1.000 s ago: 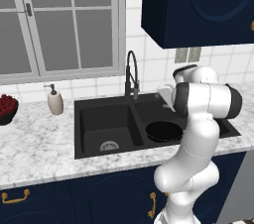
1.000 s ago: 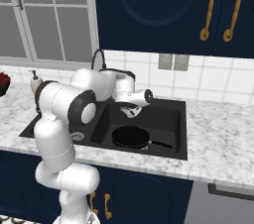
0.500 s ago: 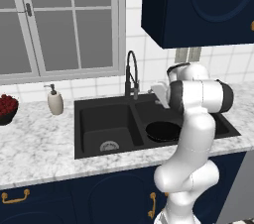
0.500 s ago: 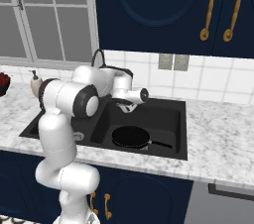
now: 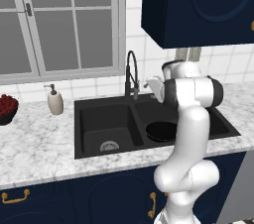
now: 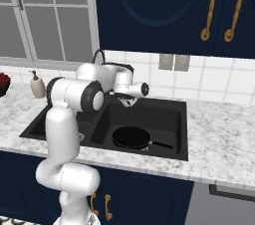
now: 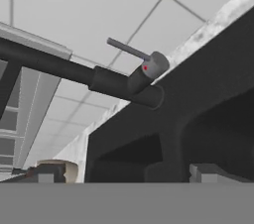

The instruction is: Pick the pan and sponge and place them into the sink. Then turn on the water.

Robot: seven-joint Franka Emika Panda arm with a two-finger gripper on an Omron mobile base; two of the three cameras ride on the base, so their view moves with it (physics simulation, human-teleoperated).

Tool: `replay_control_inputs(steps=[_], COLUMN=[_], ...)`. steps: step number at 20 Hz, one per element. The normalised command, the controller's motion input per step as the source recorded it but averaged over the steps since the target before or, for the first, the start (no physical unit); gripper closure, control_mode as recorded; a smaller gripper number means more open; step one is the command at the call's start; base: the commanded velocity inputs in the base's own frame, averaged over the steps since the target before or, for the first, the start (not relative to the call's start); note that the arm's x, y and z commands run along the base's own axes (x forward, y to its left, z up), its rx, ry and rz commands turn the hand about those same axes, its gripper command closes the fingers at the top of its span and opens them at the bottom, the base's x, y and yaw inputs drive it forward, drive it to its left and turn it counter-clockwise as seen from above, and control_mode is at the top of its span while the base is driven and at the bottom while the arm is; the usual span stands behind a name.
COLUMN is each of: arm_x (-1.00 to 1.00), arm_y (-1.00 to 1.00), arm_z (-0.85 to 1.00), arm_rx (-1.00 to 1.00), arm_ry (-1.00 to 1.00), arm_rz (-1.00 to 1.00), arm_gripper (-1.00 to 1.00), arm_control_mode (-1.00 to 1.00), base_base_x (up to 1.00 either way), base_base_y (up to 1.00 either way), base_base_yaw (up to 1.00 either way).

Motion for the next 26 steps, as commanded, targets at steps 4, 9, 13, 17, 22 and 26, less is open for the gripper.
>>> replay_control_inputs(steps=[4,9,13,17,22,26], arm_x=[0.41,0.50,0.45,0.37,0.30,0.31], arm_y=[0.17,0.05,0.00,0.03,0.10,0.05], arm_z=[-0.03,-0.07,-0.20,-0.30,-0.27,-0.21], arm_rx=[0.00,0.00,0.00,0.00,0.01,0.02], arm_ry=[-0.01,0.00,0.00,0.00,0.00,0.00], arm_rz=[0.00,0.00,0.00,0.00,0.00,0.00], arm_gripper=[-1.00,-1.00,-1.00,-1.00,-1.00,-1.00], arm_control_mode=[-1.00,-1.00,-1.00,-1.00,-1.00,-1.00], base_base_x=[0.00,0.00,0.00,0.00,0.00,0.00], base_base_y=[0.00,0.00,0.00,0.00,0.00,0.00], base_base_yaw=[0.00,0.00,0.00,0.00,0.00,0.00])
